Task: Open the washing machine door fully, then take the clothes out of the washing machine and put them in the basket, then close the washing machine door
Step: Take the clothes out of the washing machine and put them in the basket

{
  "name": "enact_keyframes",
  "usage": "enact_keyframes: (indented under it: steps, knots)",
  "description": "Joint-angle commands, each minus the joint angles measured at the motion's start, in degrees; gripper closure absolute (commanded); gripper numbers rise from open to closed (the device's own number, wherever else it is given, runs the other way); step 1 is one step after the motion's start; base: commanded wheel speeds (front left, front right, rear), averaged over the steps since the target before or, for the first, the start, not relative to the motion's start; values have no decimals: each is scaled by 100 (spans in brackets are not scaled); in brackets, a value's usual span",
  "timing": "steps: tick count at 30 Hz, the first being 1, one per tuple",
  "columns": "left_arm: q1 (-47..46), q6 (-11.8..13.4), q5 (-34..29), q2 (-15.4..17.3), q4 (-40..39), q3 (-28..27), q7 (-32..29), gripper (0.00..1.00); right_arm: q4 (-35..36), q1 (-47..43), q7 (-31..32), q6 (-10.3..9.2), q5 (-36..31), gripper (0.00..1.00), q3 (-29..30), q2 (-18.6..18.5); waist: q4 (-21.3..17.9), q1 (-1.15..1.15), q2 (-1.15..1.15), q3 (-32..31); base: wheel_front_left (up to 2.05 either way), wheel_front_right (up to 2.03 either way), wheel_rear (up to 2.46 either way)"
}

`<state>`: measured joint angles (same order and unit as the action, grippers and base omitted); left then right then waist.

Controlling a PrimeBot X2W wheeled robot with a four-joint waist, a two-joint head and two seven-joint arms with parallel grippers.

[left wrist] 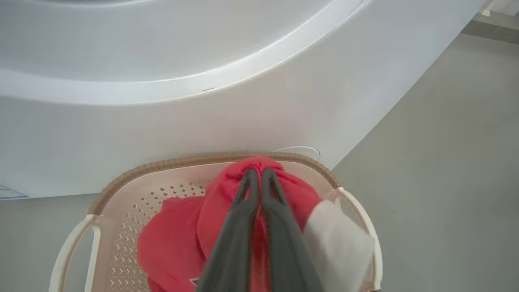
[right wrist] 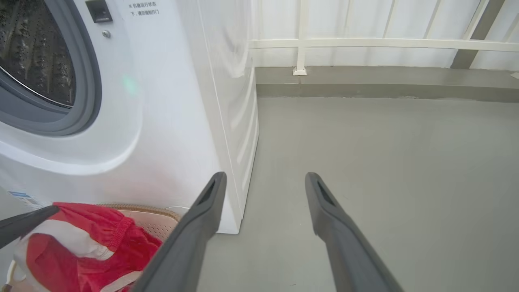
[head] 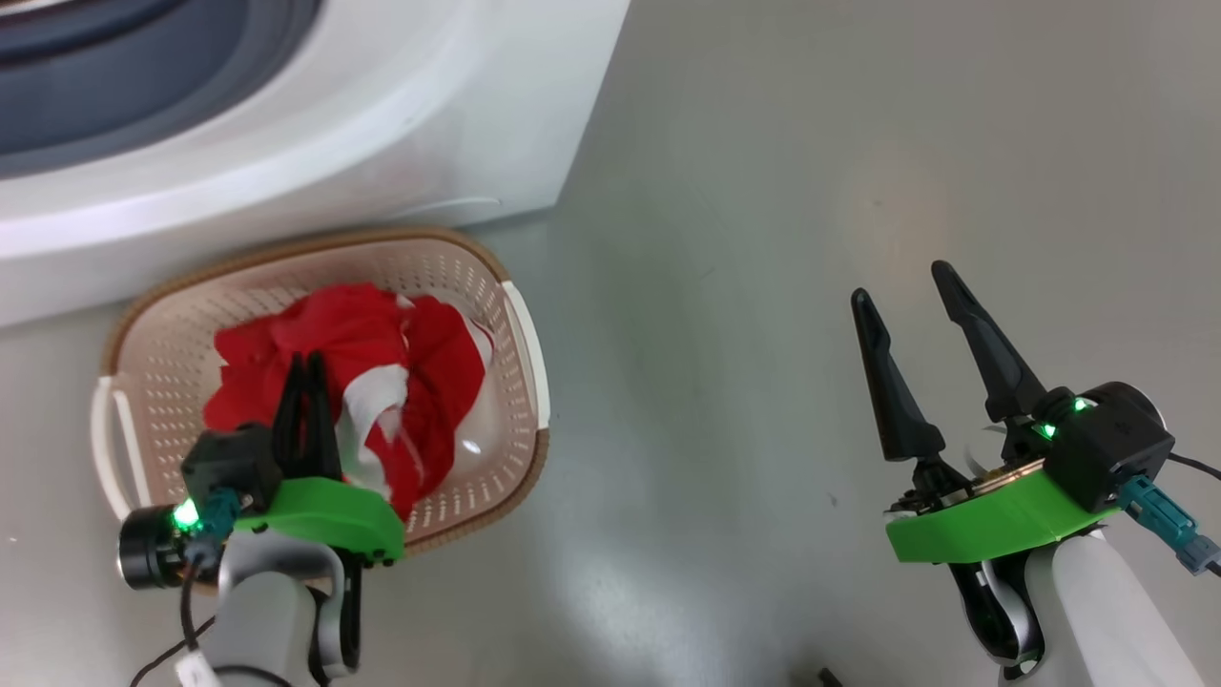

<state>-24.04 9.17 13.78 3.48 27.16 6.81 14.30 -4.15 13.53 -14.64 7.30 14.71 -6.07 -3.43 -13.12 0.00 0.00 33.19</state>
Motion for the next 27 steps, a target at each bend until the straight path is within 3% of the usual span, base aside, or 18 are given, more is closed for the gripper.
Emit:
enact_keyframes:
  steps: [1,10,19,20,21,23,24,27]
  knots:
    - [-50,-73,-54,15,20,-196,69,100,149,25,-36,19,82,0,-84,-27,-85,0,0,179,0,0,0]
    - [-526,-334,46,-50,1521,-437,70,100,138,112,-36,19,93,0,-16,-17,-64,0,0,335,0,0,0]
    - [-730,-495,266,-58,2102,-325,70,98,106,112,-36,19,73,0,31,-11,18,0,0,229,0,0,0]
    - [-731,-517,304,-58,2131,-271,70,71,99,104,-36,19,67,0,29,-14,39,0,0,197,0,0,0]
    - [-730,-522,328,-59,2160,-217,70,55,89,95,-36,19,64,0,21,-17,58,0,0,159,0,0,0]
    - [-725,-511,447,-59,2207,-148,70,5,73,77,-36,19,58,0,10,-30,106,0,0,84,0,0,0]
    - [-721,-519,514,-59,2208,-112,70,0,60,68,-36,19,54,0,-1,-34,129,0,0,37,0,0,0]
    - [-667,-447,702,-59,2174,-23,70,0,17,30,-36,19,42,0,-54,-50,217,0,0,-131,0,0,0]
